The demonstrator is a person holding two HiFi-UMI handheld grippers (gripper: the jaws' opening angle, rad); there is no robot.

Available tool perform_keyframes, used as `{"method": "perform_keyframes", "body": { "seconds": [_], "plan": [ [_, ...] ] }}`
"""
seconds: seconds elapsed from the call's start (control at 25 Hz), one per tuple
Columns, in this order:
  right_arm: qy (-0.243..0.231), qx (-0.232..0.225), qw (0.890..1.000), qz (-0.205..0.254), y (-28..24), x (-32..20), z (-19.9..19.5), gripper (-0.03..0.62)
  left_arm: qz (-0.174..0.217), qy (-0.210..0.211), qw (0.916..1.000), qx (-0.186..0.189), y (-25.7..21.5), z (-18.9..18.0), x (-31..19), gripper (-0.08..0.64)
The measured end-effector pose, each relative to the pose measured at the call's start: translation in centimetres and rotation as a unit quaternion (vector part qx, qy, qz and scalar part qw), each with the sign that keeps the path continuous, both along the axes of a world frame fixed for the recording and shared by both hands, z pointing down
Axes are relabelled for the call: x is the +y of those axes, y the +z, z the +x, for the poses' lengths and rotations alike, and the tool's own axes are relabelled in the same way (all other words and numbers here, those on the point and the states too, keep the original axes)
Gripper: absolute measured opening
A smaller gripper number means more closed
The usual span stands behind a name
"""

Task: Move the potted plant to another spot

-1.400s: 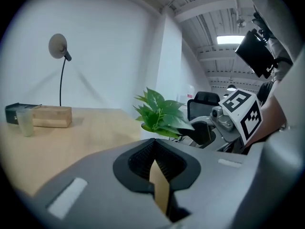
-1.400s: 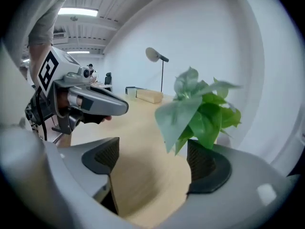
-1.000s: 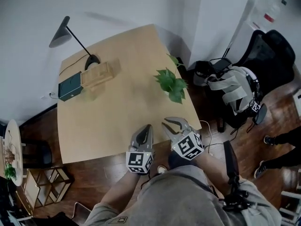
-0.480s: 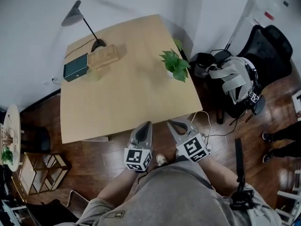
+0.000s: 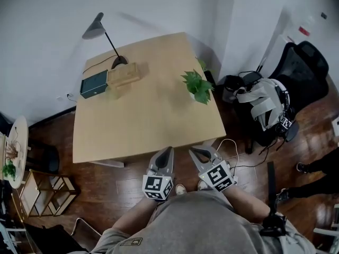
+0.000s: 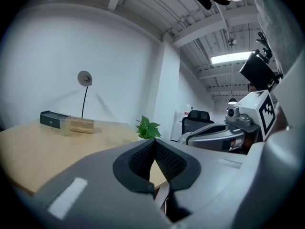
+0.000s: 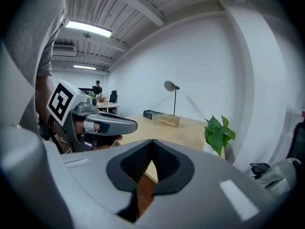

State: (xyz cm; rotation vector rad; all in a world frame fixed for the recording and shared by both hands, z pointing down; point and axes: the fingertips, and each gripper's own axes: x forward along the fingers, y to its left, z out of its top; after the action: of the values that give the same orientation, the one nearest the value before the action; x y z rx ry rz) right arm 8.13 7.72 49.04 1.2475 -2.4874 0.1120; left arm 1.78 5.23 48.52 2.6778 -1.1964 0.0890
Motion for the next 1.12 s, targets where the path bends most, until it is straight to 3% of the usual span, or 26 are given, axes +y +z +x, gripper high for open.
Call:
{"method": "perform_keyframes", "body": {
  "seconds": [1.12],
  "plan": [
    [-0.021,0.029,0.999,0.011,-0.3,0.7,1.3,0.005,0.004,-0.002,0.9999,-0.012,0.0,2.4,1.4,-0.006]
  ]
}}
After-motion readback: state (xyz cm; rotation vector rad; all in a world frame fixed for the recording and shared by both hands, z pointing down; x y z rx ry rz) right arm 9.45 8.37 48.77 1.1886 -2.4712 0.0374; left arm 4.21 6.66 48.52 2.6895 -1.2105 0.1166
